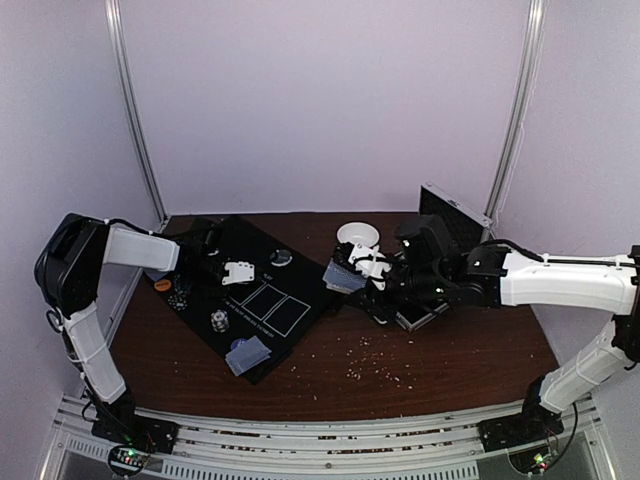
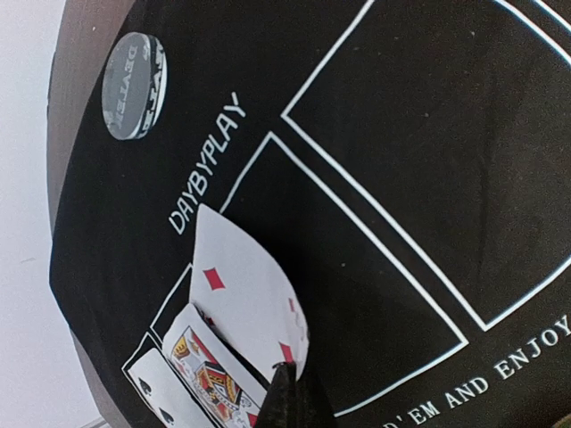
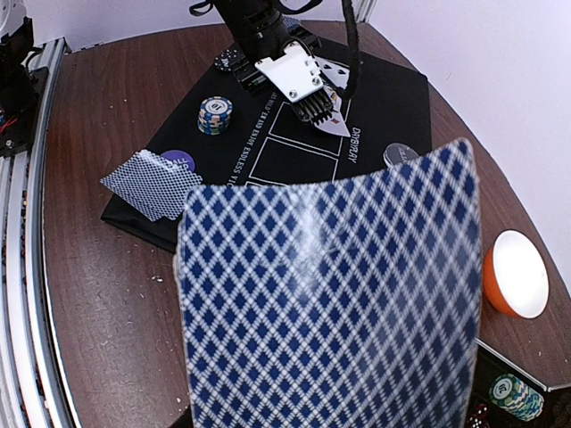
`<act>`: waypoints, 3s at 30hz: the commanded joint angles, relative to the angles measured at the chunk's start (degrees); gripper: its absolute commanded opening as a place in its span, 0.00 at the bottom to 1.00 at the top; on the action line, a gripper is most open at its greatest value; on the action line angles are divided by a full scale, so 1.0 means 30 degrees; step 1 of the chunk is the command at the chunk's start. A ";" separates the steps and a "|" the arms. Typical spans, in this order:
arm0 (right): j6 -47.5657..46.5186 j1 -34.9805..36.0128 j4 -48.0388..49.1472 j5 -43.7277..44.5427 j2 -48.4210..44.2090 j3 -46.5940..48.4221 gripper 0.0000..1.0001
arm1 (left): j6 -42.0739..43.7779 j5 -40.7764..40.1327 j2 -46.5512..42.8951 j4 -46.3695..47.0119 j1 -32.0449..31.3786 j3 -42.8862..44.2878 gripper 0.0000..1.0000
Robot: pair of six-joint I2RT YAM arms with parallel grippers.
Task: Distribute texas hold em gaming equipment
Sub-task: Flop the poker card into the community card area, then adjust the poker card in the community card area.
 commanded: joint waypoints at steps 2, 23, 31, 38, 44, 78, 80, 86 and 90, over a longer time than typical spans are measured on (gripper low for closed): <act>0.0035 -0.0078 0.0167 0.0139 -0.0506 -0.0209 0.39 | 0.0718 0.0551 0.0315 -0.0586 -0.0049 -0.0136 0.00; -0.0054 -0.0097 0.0095 0.0271 -0.0234 -0.0086 0.39 | 0.2184 0.1949 -0.0800 -0.1449 -0.0430 -0.0728 0.01; -0.0025 -0.0094 0.0079 0.0362 -0.0476 -0.0239 0.39 | 0.2917 -0.0543 -0.0508 -0.0182 -0.0423 -0.1537 0.06; -0.0028 -0.0103 0.0123 0.0364 -0.0388 -0.0239 0.39 | 0.2992 -0.1349 -0.0673 0.0854 -0.0431 -0.2071 0.22; 0.0005 -0.0113 0.0123 0.0449 -0.0447 -0.0322 0.39 | 0.2944 -0.1679 -0.1030 0.0807 -0.0415 -0.2021 0.37; 0.0138 -0.0107 0.0152 0.0322 -0.0256 -0.0345 0.39 | -2.3059 0.0322 0.0424 -0.2434 -0.1361 0.3454 0.83; 0.0172 -0.0099 0.0167 0.0359 -0.0271 -0.0397 0.39 | -2.3119 0.0034 0.0985 -0.2428 -0.1531 0.3483 0.84; 0.0097 -0.0104 0.0088 0.0396 -0.0104 -0.0303 0.39 | -2.3345 -0.0660 0.2066 -0.2353 -0.1475 0.3637 0.83; 0.0049 -0.0124 0.0097 0.0421 -0.0081 -0.0368 0.39 | -2.3465 -0.0342 0.2626 -0.2370 -0.1320 0.4042 0.83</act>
